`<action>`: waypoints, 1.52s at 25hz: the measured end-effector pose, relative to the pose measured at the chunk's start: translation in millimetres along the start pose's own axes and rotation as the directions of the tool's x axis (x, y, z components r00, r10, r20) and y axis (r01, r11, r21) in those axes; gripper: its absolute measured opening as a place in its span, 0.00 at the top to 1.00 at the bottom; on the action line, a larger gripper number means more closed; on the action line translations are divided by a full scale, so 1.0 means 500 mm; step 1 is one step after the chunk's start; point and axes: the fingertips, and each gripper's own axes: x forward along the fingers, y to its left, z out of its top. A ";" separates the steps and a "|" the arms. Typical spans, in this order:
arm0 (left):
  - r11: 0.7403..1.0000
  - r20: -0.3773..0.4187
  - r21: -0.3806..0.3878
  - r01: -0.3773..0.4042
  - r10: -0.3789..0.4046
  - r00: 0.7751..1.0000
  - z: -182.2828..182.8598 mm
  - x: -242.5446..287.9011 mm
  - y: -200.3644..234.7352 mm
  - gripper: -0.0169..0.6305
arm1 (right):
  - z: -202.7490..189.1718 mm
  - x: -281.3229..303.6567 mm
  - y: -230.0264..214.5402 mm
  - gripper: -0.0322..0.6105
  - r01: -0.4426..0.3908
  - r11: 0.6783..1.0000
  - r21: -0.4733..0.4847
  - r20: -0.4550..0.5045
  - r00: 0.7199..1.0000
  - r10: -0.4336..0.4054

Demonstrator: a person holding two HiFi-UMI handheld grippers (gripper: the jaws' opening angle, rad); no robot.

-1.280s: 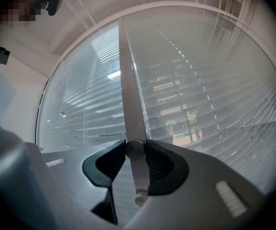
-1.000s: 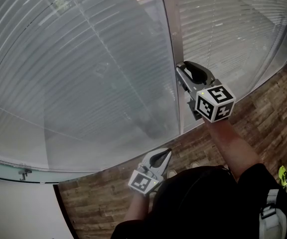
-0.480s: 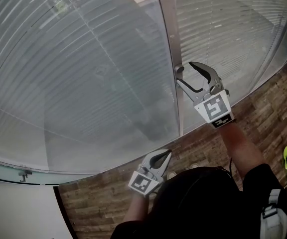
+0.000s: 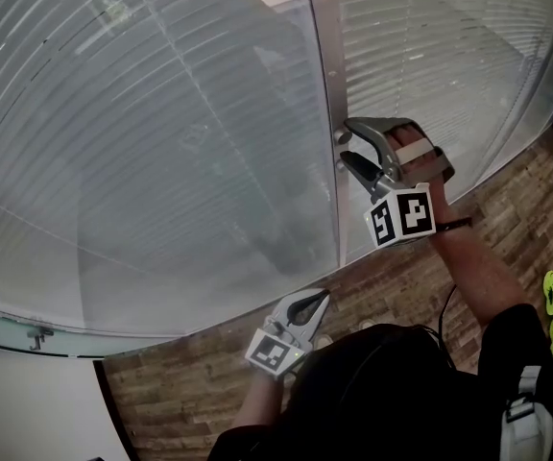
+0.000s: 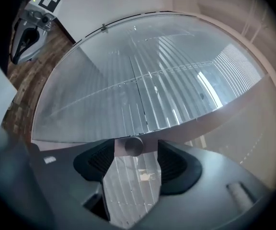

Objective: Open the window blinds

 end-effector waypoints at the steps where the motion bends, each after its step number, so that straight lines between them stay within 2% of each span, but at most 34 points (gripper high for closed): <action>1: 1.000 -0.001 0.002 0.000 0.000 1.000 -0.001 -0.001 0.000 0.97 | 0.004 0.001 0.000 0.50 0.000 1.000 -0.017 0.000 1.000 0.000; 11: 1.000 0.006 -0.006 -0.018 0.018 1.000 -0.009 -0.013 0.005 0.97 | 0.003 0.015 0.006 0.58 -0.008 0.997 -0.076 -0.016 1.000 0.006; 15: 1.000 -0.002 -0.013 -0.017 0.017 1.000 -0.010 -0.013 0.006 0.97 | -0.004 0.016 0.004 0.74 0.014 0.996 -0.089 -0.030 0.999 -0.017; 25: 1.000 -0.004 -0.009 -0.006 0.006 1.000 -0.013 -0.007 -0.001 0.97 | -0.002 0.017 0.003 0.75 0.034 0.998 -0.053 -0.028 0.999 -0.036; 32: 1.000 -0.005 -0.017 -0.010 0.010 1.000 -0.014 -0.008 -0.001 0.97 | -0.004 0.015 -0.001 0.75 0.033 0.999 0.033 -0.010 0.999 -0.033; 38: 1.000 -0.005 -0.014 -0.006 0.006 1.000 -0.017 -0.007 -0.004 0.97 | -0.003 0.013 -0.009 0.75 0.028 0.979 0.203 0.003 1.000 -0.029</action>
